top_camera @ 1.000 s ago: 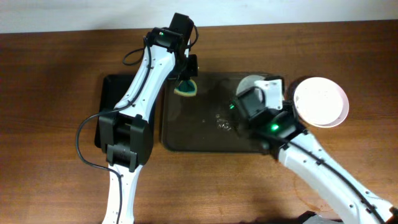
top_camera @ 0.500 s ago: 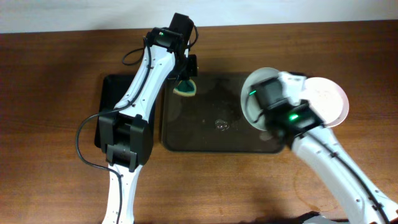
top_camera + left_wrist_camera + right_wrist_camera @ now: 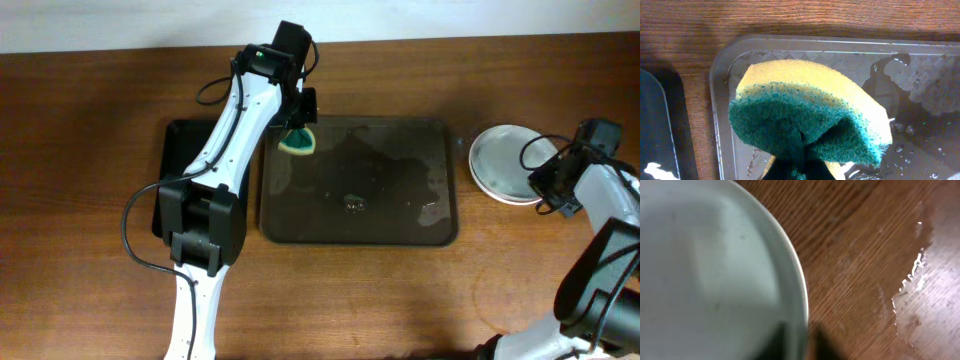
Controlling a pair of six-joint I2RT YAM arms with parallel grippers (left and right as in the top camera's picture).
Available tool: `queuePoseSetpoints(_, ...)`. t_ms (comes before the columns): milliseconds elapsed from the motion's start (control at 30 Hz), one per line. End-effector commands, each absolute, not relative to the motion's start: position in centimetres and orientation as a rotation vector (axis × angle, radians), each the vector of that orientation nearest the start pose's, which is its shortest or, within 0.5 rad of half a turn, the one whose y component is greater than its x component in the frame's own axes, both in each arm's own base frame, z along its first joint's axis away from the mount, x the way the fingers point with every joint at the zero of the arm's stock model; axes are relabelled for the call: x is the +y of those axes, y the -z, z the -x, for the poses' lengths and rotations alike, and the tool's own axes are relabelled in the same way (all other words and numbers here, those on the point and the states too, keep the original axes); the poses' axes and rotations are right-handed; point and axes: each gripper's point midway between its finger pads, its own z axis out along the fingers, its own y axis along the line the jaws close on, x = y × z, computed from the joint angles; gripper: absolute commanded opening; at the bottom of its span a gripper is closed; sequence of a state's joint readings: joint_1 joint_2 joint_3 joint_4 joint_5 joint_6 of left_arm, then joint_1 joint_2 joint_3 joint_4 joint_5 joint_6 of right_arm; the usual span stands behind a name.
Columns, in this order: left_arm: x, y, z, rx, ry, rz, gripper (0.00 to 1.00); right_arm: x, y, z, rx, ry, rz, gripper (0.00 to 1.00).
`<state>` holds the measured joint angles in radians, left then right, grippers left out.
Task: Clean dirty plates on tray and stack at the side
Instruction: 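Carry the last plate with the right gripper onto the plate stack, then lower the sponge into the black tray and open the left gripper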
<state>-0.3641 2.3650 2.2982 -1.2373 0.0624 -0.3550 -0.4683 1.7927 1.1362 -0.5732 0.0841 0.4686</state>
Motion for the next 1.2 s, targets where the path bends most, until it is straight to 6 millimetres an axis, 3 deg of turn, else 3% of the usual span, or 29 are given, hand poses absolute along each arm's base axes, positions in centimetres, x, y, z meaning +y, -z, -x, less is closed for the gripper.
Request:
queuePoseSetpoints(0, -18.9, -11.7, -48.8, 2.876, 0.207, -0.098, 0.00, -19.4, -6.6, -36.0, 2.433, 0.079, -1.239, 0.67)
queuePoseSetpoints(67, -16.2, -14.0, -48.7, 2.878, 0.159, -0.050, 0.00, -18.5, -11.2, -37.2, 2.438, -0.015, -1.184, 0.72)
queuePoseSetpoints(133, -13.9, -16.9, -48.4, 2.870, 0.146, 0.009, 0.00, -16.0, -15.9, -38.2, 2.502, -0.167, -0.989, 0.74)
queuePoseSetpoints(167, -13.3, -17.7, -48.3, 2.867, 0.144, 0.026, 0.00, -15.6, -16.5, -38.1, 2.515, -0.178, -0.964, 0.75)
queuePoseSetpoints(200, -11.9, -19.2, -47.9, 2.863, 0.131, 0.058, 0.00, -13.9, -17.7, -37.9, 2.568, -0.206, -0.883, 0.75)
queuePoseSetpoints(267, -8.9, -21.1, -46.3, 2.883, 0.039, 0.117, 0.00, -11.2, -17.6, -37.4, 2.659, -0.223, -0.793, 0.75)
queuePoseSetpoints(300, -8.8, -21.8, -46.0, 2.877, 0.058, -0.031, 0.00, -9.4, -17.4, -37.4, 2.699, -0.238, -0.741, 0.75)
queuePoseSetpoints(367, -8.2, -22.8, -45.1, 2.869, 0.042, -0.075, 0.00, -7.1, -17.3, -37.8, 2.727, -0.252, -0.661, 0.76)
queuePoseSetpoints(433, -6.0, -22.9, -43.2, 2.907, -0.094, -0.048, 0.00, -4.8, -17.3, -38.2, 2.751, -0.246, -0.574, 0.77)
queuePoseSetpoints(467, -4.0, -22.0, -41.4, 2.965, -0.183, 0.008, 0.00, -3.7, -17.2, -38.4, 2.761, -0.232, -0.527, 0.78)
queuePoseSetpoints(500, -1.5, -19.4, -40.2, 3.050, -0.231, 0.105, 0.00, -2.6, -17.2, -38.6, 2.769, -0.214, -0.479, 0.80)
queuePoseSetpoints(533, -0.8, -18.1, -40.4, 3.066, -0.225, 0.136, 0.00, -1.9, -17.2, -38.8, 2.772, -0.197, -0.447, 0.80)
queuePoseSetpoints(567, -0.2, -15.3, -41.4, 3.065, -0.155, 0.159, 0.00, -1.4, -17.2, -38.9, 2.773, -0.184, -0.424, 0.81)
queuePoseSetpoints(667, -0.8, -8.7, -43.8, 3.015, 0.035, 0.052, 0.00, -0.8, -17.2, -38.9, 2.777, -0.139, -0.390, 0.84)
queuePoseSetpoints(733, -0.9, -4.7, -43.2, 3.025, 0.035, 0.050, 0.00, -0.9, -17.1, -38.7, 2.784, -0.138, -0.392, 0.85)
queuePoseSetpoints(800, -0.9, -2.5, -42.1, 3.049, 0.034, 0.052, 0.04, -0.9, -17.1, -38.7, 2.787, -0.137, -0.392, 0.84)
queuePoseSetpoints(867, -0.8, -2.0, -41.5, 3.066, 0.033, 0.052, 0.64, -0.8, -17.1, -38.7, 2.788, -0.138, -0.393, 0.85)
queuePoseSetpoints(900, -0.9, -2.2, -41.7, 3.060, 0.034, 0.052, 0.78, -0.8, -17.1, -38.7, 2.787, -0.138, -0.393, 0.85)
queuePoseSetpoints(967, -0.9, -4.0, -42.6, 3.042, 0.040, 0.053, 0.88, -0.8, -17.1, -38.7, 2.787, -0.138, -0.392, 0.85)
queuePoseSetpoints(1000, -0.9, -6.0, -43.3, 3.024, 0.041, 0.057, 0.95, -0.8, -17.2, -38.7, 2.785, -0.145, -0.391, 0.85)
queuePoseSetpoints(1100, -1.2, -16.0, -44.7, 2.933, 0.053, 0.048, 0.95, -0.7, -18.5, -38.0, 2.774, -0.150, -0.387, 0.85)
queuePoseSetpoints(1167, -2.9, -20.6, -44.3, 2.880, 0.142, 0.012, 1.00, -0.6, -20.6, -36.9, 2.745, -0.150, -0.369, 0.85)
